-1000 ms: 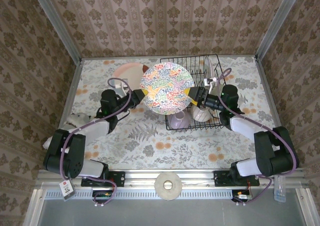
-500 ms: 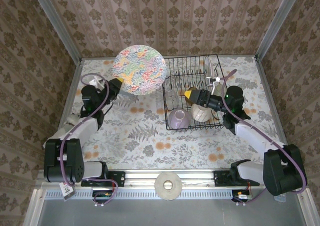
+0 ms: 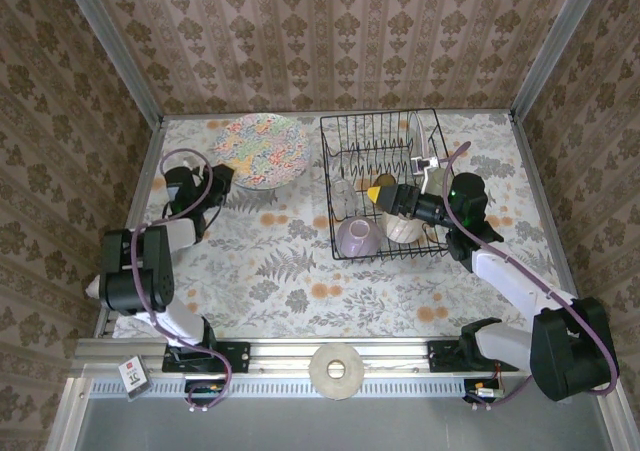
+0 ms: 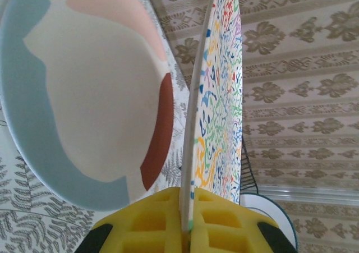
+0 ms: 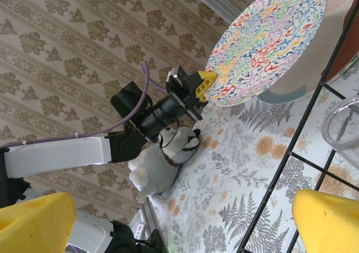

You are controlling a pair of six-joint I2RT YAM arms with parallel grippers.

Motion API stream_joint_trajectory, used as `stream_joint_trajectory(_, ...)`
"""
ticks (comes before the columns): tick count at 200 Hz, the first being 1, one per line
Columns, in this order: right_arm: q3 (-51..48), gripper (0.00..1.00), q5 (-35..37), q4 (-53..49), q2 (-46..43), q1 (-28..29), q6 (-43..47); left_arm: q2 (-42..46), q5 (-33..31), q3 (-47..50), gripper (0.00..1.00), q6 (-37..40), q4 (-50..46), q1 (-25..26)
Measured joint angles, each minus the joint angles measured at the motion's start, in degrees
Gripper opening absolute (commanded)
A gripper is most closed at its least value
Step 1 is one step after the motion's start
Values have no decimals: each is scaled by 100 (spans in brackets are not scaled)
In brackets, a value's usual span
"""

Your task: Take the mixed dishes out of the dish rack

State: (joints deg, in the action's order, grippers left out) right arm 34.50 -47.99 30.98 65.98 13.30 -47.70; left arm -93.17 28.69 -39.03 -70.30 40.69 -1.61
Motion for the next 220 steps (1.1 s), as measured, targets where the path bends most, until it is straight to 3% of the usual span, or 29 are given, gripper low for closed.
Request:
stream_joint_trajectory(72, 0, 100, 83, -168, -94, 37, 155, -1036, -57, -518, 0, -2, 72, -59)
stream_joint_trajectory(192, 7, 100, 118, -304, -105, 164, 302, -1740, -46, -861, 0, 24, 138, -181)
stream_joint_trajectory(220, 35, 100, 129, -391, -105, 192, 345, -1781, -48, -973, 13, 98, 109, -181)
